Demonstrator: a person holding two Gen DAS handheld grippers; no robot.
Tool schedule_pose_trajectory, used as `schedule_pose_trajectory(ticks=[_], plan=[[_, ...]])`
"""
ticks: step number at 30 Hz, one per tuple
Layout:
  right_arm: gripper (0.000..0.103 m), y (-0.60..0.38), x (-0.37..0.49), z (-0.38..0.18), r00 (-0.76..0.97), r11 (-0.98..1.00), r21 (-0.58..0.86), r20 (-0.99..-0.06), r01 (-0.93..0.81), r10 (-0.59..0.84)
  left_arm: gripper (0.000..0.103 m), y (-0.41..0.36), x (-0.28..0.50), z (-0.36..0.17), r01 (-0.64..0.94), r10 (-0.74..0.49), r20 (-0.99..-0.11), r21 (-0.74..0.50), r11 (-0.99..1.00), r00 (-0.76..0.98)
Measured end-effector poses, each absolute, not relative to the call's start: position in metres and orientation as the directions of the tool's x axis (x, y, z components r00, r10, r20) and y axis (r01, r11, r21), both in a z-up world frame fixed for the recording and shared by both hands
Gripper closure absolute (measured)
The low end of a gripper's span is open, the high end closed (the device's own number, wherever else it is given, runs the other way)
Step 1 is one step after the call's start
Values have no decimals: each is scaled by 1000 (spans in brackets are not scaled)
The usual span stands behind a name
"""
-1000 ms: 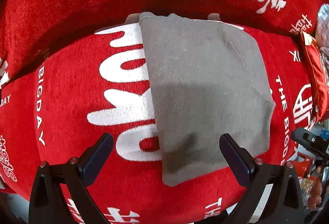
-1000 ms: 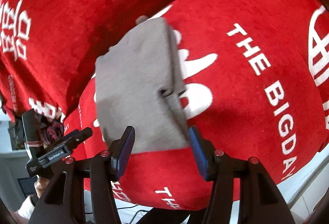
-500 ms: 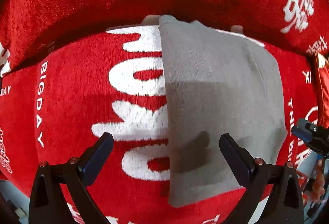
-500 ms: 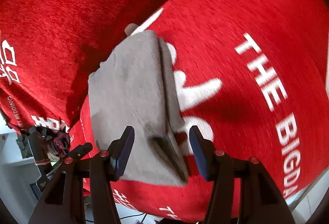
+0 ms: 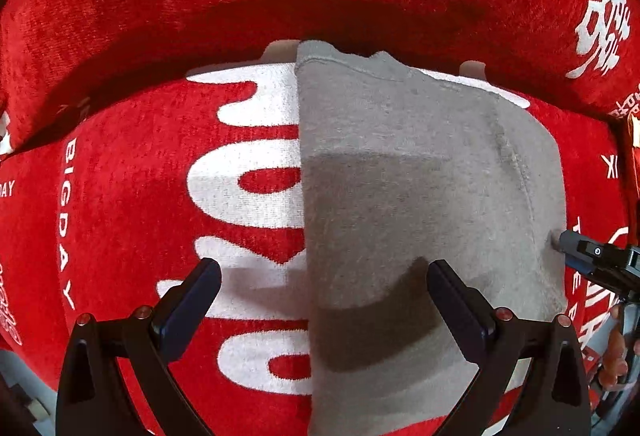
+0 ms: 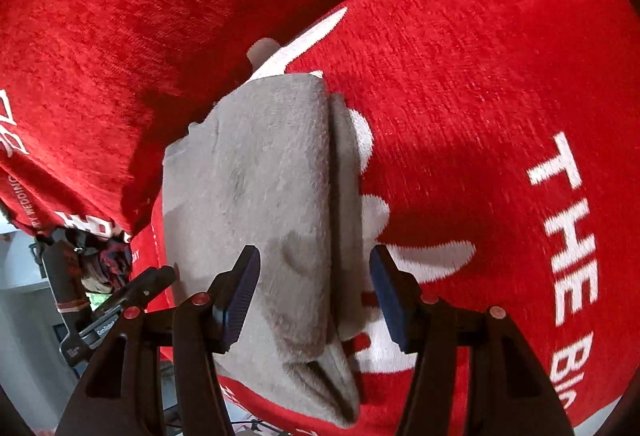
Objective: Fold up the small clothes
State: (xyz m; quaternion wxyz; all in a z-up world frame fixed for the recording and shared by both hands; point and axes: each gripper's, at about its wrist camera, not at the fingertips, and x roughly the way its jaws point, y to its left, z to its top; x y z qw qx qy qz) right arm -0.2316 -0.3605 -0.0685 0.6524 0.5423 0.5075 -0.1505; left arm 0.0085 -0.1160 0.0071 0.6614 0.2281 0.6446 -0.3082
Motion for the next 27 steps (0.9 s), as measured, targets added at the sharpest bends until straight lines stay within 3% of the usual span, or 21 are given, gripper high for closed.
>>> schedule_pose_trajectory(ticks=[8,12,21,27], plan=[[42,-363,-229,-80,433,367,578,-805,729,406,0,-121,7,2,715,-125,-991,-116,689,-40],[42,-366,-231,-84,451,362,610,-779,705,436,0,-117,18,1,712,-213,-970,-233,662,-119],[42,-375,-220,-99,516,329,728,-669,602,535,0,-133,17,-32,663,-253,-899,-435,609,-358],[40,-365,-198,-108,539,312,779,-609,544,582,1,-144,7,-40,669,-255,-910,-414,617,-328]])
